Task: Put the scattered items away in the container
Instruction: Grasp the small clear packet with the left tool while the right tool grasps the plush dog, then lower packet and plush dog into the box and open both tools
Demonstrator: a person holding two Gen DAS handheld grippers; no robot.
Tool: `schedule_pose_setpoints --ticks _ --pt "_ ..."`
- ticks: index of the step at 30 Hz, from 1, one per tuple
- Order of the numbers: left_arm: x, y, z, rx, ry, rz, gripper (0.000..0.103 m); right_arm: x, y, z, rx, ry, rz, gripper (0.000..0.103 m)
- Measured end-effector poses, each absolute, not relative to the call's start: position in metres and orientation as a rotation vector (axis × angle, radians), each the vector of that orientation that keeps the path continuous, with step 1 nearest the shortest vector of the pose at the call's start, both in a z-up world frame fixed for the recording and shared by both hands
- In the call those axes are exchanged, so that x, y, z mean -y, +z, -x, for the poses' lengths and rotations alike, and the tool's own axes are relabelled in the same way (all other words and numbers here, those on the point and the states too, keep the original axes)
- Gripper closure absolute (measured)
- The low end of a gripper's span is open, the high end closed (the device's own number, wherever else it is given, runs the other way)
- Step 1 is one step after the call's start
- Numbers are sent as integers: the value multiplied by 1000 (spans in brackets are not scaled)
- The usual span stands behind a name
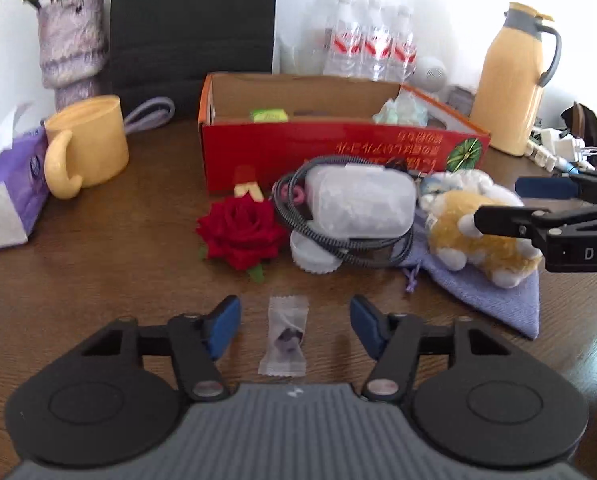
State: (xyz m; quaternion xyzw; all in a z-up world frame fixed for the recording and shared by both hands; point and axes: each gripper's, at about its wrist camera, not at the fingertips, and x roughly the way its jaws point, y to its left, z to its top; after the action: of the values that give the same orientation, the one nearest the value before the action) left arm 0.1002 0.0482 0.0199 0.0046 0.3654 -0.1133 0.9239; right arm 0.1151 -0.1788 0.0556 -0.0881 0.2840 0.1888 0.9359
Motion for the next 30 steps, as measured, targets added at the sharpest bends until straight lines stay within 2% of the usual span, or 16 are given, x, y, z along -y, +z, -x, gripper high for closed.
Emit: schedule_pose_setpoints --ticks 2,3,4,5,6,7,12,14,22,30 --pt "-51 18 -100 -741 -236 5 57 165 51 -120 -592 414 217 25" --pt "-52 17 -99 -732 -245 8 62 158 48 -123 -601 420 239 26" --pt "-53 16 -98 -722 -247 10 79 152 44 -127 -613 415 266 26" --pt "-54 15 -98 -715 -243 10 83 146 39 -130 -621 404 290 25" --pt "-55 15 -97 -711 -244 11 83 144 34 -133 -626 393 306 26" --pt "-56 15 -97 -708 -246 17 84 142 30 -134 -623 378 318 35" --pt "-62 21 -93 -691 -225 55 92 147 35 -126 -609 374 327 51" --pt "-62 27 -86 -670 -210 68 102 150 48 -114 -575 361 334 57" --pt "-67 47 -19 -588 -168 153 102 172 89 -37 -452 327 315 58" --pt "-93 62 40 -516 -164 247 102 178 96 27 -411 327 266 58"
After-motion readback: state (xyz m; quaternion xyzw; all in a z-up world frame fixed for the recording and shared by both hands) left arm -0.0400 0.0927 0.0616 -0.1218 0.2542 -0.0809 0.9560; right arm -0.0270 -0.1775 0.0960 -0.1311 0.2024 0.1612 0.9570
